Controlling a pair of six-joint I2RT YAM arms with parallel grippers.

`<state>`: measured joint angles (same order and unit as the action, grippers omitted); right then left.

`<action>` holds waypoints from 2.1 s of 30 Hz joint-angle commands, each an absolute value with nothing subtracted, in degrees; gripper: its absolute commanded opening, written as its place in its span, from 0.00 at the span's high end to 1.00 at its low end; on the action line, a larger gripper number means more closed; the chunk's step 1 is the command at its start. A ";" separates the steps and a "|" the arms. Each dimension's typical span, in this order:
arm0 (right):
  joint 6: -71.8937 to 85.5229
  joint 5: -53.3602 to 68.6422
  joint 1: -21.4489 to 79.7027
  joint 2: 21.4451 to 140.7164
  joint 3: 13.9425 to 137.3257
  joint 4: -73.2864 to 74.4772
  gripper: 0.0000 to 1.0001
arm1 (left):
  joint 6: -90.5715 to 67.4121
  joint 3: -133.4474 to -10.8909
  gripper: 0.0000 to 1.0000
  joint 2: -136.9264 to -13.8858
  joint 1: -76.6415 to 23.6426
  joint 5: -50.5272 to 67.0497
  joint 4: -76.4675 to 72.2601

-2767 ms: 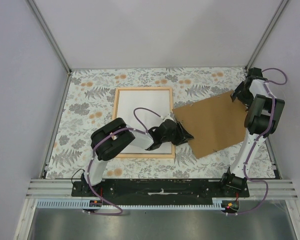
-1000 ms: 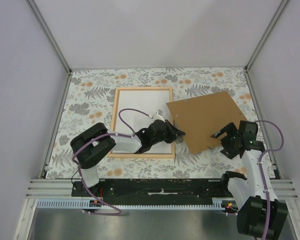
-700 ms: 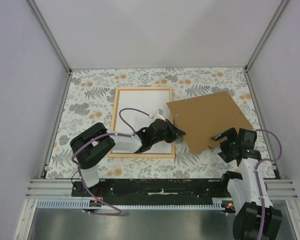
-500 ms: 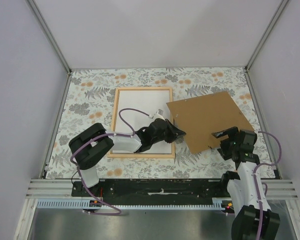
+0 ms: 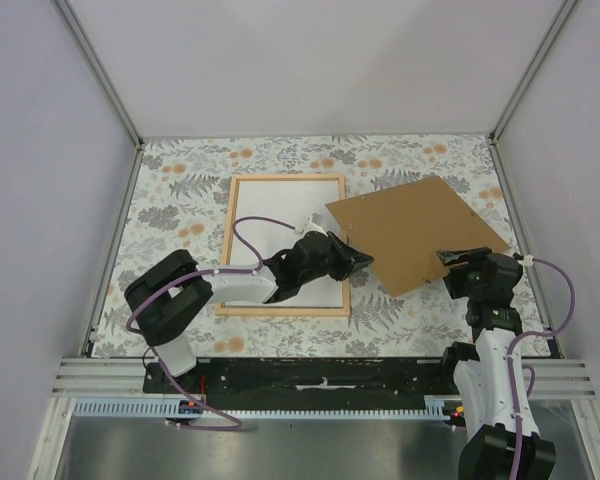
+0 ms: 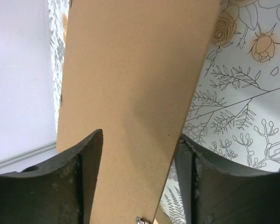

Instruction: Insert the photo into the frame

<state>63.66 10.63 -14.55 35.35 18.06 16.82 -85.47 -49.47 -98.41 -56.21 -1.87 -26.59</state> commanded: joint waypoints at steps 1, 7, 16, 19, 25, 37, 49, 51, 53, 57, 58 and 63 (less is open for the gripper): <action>65.21 10.02 -14.85 35.86 22.06 10.38 0.41 | -87.45 -51.24 0.98 -95.45 -56.16 -0.79 -26.46; 64.60 10.55 -14.77 37.00 24.52 10.46 0.79 | -87.01 -50.80 0.98 -94.22 -56.16 -0.26 -25.75; 63.20 11.77 -14.77 40.07 33.38 12.30 1.00 | -79.82 -51.50 0.60 -90.63 -56.16 6.33 -21.64; 61.97 12.74 -14.85 42.44 38.39 13.01 1.00 | -75.25 -51.50 0.47 -85.62 -55.90 6.33 -16.45; 58.46 20.46 -14.94 50.35 48.15 12.74 1.00 | -67.08 -51.15 0.43 -75.78 -54.76 5.10 -6.35; 57.30 46.65 -14.68 62.84 57.92 0.45 1.00 | -49.50 -59.05 0.44 -67.14 -32.54 7.19 14.93; 52.56 52.66 -6.16 67.24 60.73 -3.61 1.00 | -28.49 -75.58 0.46 -75.59 -35.59 16.52 22.76; 52.38 50.81 -4.58 67.67 60.56 -3.51 1.00 | -26.03 -77.95 0.46 -75.94 -39.79 13.12 24.16; 53.17 49.14 -2.12 67.94 60.21 -4.39 1.00 | -23.22 -80.41 0.46 -76.81 -44.98 8.46 25.31; 53.70 44.66 2.80 68.29 60.21 -4.22 1.00 | -22.58 -81.04 0.48 -78.05 -52.37 7.11 21.99; 54.22 43.87 3.68 68.47 59.94 -4.13 1.00 | -23.28 -80.43 0.48 -77.96 -53.34 8.16 19.54; 54.84 40.26 7.29 68.29 59.85 -3.69 1.00 | -28.56 -78.13 0.50 -79.36 -55.46 13.36 8.45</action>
<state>52.99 43.27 5.34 69.36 57.08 0.99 -27.05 -78.72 -77.69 -54.85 10.81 18.68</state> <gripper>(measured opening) 0.018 0.513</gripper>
